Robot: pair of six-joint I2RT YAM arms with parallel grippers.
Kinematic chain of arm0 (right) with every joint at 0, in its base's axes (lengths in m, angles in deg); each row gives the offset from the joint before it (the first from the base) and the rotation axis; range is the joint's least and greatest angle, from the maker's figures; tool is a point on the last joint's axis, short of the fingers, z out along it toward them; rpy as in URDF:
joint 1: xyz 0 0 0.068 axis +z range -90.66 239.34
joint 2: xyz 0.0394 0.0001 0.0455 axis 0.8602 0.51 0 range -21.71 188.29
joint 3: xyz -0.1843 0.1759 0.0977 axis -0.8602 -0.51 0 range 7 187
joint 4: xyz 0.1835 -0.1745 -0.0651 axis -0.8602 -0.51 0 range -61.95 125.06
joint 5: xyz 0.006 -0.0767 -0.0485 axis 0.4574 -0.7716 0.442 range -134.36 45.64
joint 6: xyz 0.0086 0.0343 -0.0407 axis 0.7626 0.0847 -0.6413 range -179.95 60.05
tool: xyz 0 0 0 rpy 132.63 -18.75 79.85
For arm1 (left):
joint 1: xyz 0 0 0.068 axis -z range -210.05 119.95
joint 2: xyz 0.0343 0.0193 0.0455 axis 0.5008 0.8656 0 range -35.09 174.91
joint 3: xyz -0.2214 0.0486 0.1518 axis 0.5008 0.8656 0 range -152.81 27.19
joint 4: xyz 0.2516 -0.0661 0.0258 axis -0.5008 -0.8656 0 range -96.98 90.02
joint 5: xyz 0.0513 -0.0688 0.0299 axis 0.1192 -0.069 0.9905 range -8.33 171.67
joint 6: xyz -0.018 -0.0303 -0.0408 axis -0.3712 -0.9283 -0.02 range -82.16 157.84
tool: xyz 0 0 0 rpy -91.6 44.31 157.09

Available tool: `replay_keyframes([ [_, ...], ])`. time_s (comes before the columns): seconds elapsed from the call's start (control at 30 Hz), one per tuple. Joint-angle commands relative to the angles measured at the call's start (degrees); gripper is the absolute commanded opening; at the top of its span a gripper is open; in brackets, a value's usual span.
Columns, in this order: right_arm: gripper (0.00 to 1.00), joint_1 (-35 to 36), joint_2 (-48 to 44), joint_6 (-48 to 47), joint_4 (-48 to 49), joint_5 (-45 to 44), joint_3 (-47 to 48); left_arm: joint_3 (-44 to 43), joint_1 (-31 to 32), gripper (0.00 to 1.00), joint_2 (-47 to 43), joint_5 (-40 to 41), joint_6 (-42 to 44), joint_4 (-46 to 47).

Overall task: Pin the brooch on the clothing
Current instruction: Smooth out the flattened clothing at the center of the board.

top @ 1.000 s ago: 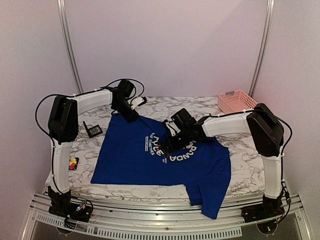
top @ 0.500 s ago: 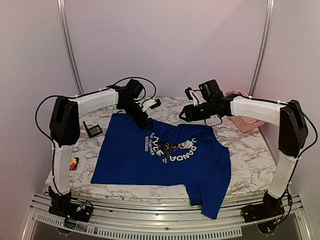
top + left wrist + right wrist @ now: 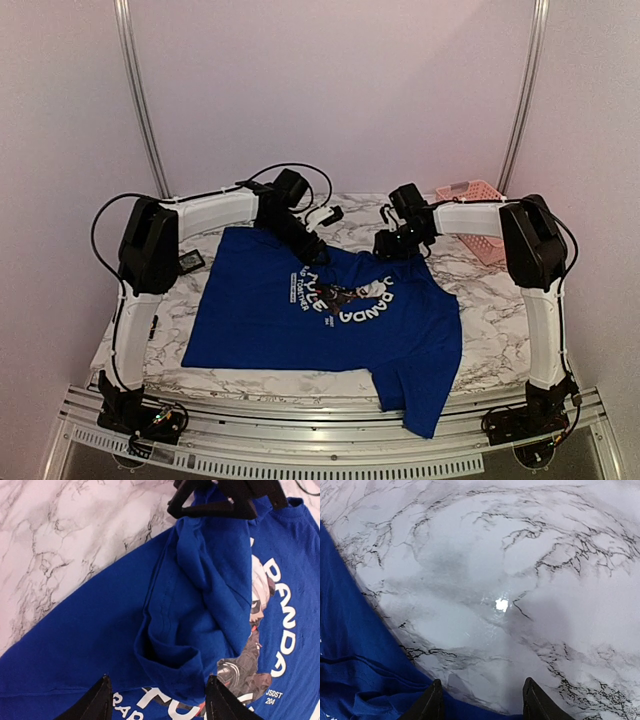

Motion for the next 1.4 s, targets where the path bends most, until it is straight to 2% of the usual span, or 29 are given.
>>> replay_keyframes([
  [0.0,0.50,-2.3,0.8,1.8,-3.3,-3.0,-3.0,-1.9,0.7,0.62,3.0,-1.1,-2.7,-0.2],
  [0.1,0.47,-2.8,-2.0,3.7,-1.1,-5.5,-8.4,-1.8,1.3,0.62,3.4,-1.3,-3.1,-0.1],
  [0.13,0.46,-2.8,-2.7,4.1,-0.8,-5.6,-9.7,-1.9,1.4,0.57,3.7,-1.0,-3.2,0.3],
  [0.17,0.46,-2.9,-3.5,4.5,-0.9,-5.7,-10.6,-2.1,1.5,0.48,4.0,-0.8,-3.2,0.5],
  [0.27,0.45,-2.9,-4.7,6.0,-1.9,-7.6,-13.0,-4.0,1.6,0.01,4.5,0.7,-3.7,0.1],
  [0.6,0.44,-5.0,-13.4,10.7,-1.4,-9.6,-27.4,-10.3,1.5,0.00,-2.1,5.2,5.2,-3.0],
  [0.77,0.47,-5.0,-18.9,7.3,3.0,2.3,-30.3,-9.6,2.0,0.00,-1.1,7.0,9.3,-2.8],
  [0.9,0.51,-5.0,-21.3,3.7,-2.6,3.0,-26.2,-3.9,2.5,0.00,-1.1,8.9,10.4,-0.9],
  [1.0,0.53,-5.0,-21.6,1.8,-7.2,2.6,-22.3,2.4,2.7,0.00,-2.2,7.1,10.0,0.0],
  [1.13,0.54,-4.8,-21.6,-1.5,-8.4,4.6,-16.0,10.8,3.8,0.00,-4.0,5.3,9.7,1.7],
  [1.37,0.54,-0.5,-12.6,-4.7,-7.0,6.0,-1.2,12.7,4.7,0.00,-4.4,5.6,8.7,2.6],
])
